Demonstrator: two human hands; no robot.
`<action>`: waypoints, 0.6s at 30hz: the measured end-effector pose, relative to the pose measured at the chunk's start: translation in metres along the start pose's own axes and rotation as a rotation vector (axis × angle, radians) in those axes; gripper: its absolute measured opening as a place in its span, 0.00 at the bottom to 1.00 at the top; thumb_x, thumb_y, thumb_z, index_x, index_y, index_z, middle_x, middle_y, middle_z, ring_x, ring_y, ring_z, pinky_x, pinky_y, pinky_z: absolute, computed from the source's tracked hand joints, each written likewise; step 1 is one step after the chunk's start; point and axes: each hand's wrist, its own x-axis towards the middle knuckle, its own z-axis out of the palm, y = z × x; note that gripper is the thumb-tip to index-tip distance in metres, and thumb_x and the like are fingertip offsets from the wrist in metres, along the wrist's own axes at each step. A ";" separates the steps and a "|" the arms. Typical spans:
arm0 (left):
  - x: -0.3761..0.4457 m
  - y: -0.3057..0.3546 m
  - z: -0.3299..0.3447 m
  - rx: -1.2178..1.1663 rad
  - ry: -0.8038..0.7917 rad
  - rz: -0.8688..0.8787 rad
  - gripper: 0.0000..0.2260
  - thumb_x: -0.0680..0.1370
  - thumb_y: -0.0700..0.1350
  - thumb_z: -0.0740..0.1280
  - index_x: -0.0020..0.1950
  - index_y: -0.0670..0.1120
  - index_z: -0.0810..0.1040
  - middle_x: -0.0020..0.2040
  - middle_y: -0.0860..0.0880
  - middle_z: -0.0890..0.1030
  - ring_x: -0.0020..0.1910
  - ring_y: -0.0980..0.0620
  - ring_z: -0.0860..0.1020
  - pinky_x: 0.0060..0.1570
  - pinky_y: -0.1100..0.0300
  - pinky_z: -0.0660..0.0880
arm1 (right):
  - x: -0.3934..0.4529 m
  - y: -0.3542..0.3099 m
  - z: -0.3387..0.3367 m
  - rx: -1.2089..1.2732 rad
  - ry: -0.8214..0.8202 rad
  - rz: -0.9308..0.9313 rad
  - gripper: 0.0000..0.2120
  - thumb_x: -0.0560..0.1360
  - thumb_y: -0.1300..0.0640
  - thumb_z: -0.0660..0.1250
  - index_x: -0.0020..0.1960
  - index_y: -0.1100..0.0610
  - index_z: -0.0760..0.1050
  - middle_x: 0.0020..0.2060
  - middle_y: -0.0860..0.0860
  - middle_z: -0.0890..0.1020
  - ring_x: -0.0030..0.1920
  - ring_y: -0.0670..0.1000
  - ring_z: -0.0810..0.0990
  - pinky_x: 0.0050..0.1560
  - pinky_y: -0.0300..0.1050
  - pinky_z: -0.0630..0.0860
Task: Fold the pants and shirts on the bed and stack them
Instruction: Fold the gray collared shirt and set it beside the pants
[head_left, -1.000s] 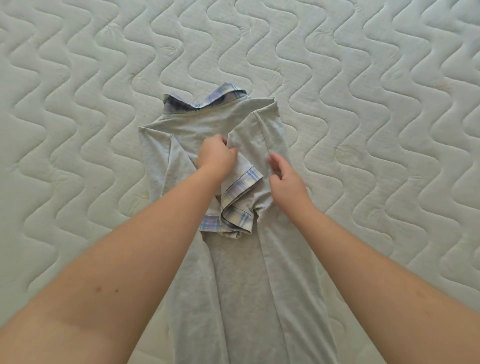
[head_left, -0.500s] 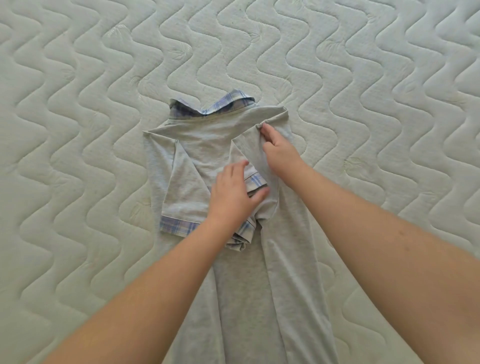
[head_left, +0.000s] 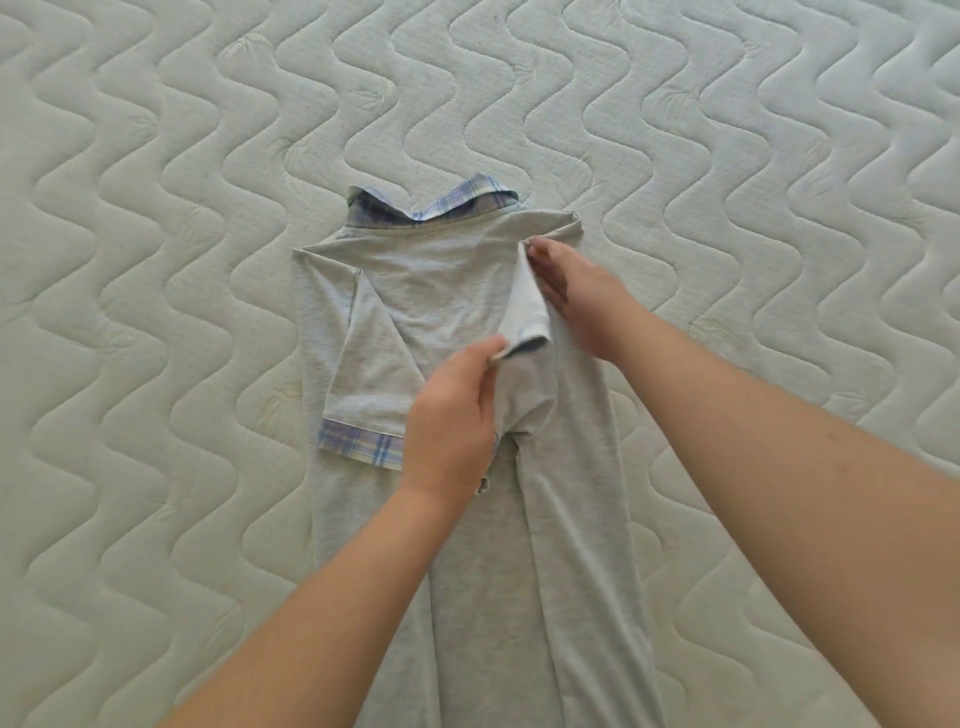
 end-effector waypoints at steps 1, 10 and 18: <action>-0.003 0.000 0.004 0.044 -0.025 0.098 0.11 0.81 0.41 0.62 0.60 0.43 0.80 0.51 0.50 0.84 0.50 0.55 0.80 0.51 0.62 0.75 | -0.001 -0.002 0.000 0.070 0.012 0.016 0.13 0.83 0.58 0.57 0.65 0.57 0.74 0.64 0.54 0.78 0.65 0.49 0.75 0.70 0.45 0.70; -0.026 -0.017 0.022 0.338 -0.325 0.124 0.28 0.72 0.46 0.77 0.70 0.43 0.75 0.73 0.41 0.70 0.74 0.42 0.67 0.71 0.49 0.65 | 0.003 -0.001 -0.004 -0.579 0.156 -0.049 0.17 0.76 0.49 0.70 0.61 0.56 0.79 0.45 0.47 0.81 0.45 0.47 0.79 0.54 0.47 0.77; -0.037 -0.015 0.006 0.196 -0.150 -0.105 0.21 0.72 0.33 0.71 0.65 0.41 0.77 0.60 0.46 0.77 0.58 0.46 0.75 0.56 0.50 0.76 | 0.006 0.011 0.005 -0.700 0.312 -0.064 0.06 0.75 0.52 0.71 0.51 0.51 0.79 0.39 0.43 0.79 0.43 0.46 0.78 0.47 0.40 0.73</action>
